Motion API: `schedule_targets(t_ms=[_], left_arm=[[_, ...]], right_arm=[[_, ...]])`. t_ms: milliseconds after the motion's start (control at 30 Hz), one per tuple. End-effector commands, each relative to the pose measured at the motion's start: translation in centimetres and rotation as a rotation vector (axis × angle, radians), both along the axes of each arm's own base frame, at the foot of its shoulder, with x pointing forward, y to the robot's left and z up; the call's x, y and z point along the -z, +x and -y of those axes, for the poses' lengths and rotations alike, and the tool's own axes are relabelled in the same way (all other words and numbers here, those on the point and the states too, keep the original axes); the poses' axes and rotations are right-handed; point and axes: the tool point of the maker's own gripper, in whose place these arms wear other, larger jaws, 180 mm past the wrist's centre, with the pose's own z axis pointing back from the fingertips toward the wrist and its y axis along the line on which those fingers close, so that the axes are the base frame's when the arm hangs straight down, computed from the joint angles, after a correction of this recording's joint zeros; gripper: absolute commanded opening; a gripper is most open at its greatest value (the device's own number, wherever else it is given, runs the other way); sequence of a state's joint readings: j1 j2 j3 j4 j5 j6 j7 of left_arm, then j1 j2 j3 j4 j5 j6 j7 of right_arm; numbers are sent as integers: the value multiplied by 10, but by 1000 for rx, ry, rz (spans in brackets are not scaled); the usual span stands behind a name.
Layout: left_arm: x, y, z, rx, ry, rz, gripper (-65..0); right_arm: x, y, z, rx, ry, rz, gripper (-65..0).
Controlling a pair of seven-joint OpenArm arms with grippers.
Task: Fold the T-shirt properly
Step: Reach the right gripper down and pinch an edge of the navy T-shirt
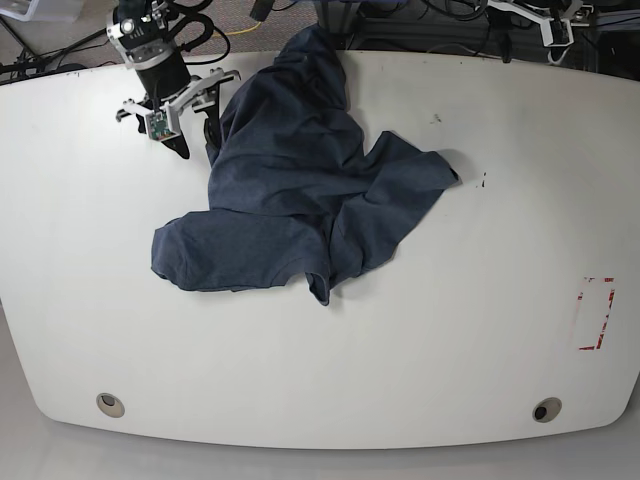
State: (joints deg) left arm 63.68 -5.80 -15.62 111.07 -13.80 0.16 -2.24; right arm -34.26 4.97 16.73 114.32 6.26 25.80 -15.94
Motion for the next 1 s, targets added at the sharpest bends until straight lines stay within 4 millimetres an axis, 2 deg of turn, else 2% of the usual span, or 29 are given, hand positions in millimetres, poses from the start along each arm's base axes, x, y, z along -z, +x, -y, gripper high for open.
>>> schedule_targets(t_ms=[0,67,233,533,633,833,967], left_arm=[[-9,6,-2,4,10,37,-176],[-9,7,-2,3,11,38,-178],[-9,7,-2,4,12,38,-178],[-9,8,-1,6,12,41,-178],[-11,14,-2,6,15,59,-178],[-11,16,-2,10,17,62,-178],[-12,23,-2,12,18,80,-178]], right_arm=[[-14,15,0,-42,-22,40,-296],[-17,26,2,-52,-41,44,-271],[-29,56,3,-73,-82,53,-268],[-57,115,-20,-272,-262,24,-263],[-67,136,-28,-333,-332,21,-263],[-69,174,-40,-399,-386,-9,-263],[-59,194,-43,-441,-394,-52,-263]])
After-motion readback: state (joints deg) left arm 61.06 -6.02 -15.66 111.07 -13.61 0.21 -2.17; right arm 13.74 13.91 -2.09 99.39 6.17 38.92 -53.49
